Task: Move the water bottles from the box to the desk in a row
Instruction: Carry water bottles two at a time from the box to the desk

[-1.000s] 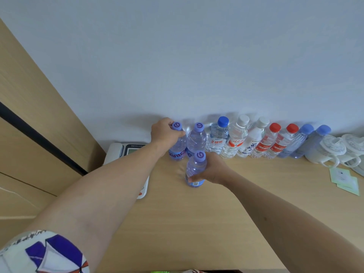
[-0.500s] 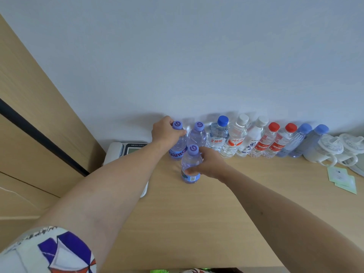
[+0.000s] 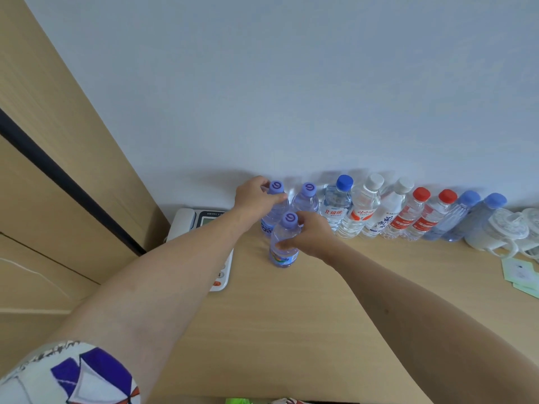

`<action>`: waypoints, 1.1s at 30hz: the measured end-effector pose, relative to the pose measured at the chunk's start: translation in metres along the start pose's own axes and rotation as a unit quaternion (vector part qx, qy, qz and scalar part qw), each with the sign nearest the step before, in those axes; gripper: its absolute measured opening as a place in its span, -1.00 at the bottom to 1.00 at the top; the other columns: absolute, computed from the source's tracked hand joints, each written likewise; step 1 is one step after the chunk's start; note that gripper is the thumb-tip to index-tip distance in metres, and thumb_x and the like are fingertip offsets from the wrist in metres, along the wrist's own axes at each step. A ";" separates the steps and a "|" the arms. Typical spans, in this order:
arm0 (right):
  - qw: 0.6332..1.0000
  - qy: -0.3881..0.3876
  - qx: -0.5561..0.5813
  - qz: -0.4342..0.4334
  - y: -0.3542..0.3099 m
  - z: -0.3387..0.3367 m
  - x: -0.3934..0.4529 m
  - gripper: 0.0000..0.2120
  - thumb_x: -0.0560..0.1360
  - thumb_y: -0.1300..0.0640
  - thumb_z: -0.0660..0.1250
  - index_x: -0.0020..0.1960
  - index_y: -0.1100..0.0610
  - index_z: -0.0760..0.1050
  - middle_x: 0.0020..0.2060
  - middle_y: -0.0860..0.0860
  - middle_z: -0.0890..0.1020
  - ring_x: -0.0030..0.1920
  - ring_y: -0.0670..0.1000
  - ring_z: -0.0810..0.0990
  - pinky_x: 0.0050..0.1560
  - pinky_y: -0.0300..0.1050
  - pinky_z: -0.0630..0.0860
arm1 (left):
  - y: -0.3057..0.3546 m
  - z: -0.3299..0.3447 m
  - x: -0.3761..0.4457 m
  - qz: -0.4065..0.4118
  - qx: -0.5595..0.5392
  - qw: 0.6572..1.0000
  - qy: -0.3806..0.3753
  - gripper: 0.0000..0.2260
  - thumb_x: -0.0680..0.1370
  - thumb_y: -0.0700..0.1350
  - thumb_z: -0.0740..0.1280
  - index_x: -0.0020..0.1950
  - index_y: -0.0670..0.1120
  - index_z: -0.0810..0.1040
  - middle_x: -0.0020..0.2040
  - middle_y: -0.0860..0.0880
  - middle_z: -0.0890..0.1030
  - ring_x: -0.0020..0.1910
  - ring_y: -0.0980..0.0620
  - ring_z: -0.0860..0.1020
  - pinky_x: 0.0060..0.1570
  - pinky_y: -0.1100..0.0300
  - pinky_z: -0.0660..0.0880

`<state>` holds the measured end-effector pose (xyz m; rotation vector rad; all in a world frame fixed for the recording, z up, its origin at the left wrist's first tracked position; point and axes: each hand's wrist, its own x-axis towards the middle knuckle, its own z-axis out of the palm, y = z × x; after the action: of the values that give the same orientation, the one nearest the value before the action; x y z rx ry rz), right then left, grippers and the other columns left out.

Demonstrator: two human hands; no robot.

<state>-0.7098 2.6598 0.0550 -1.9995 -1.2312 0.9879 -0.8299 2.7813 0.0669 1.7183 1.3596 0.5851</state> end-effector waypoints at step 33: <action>0.990 0.023 -0.122 -0.065 -0.023 0.010 0.010 -0.56 0.23 0.15 0.65 -0.04 0.06 0.48 -0.17 -0.04 0.57 -0.22 -0.10 0.48 -0.38 -0.38 0.32 | 0.004 -0.009 0.013 0.000 0.059 0.998 -0.036 -0.72 0.37 -0.01 0.61 -0.04 -0.12 0.69 -0.23 0.08 0.62 -0.15 0.04 0.59 -0.17 0.27 0.49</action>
<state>-0.7254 2.6793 0.0644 -2.0813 -1.4969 0.7530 -0.8304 2.7959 0.0734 1.8158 1.3654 0.4461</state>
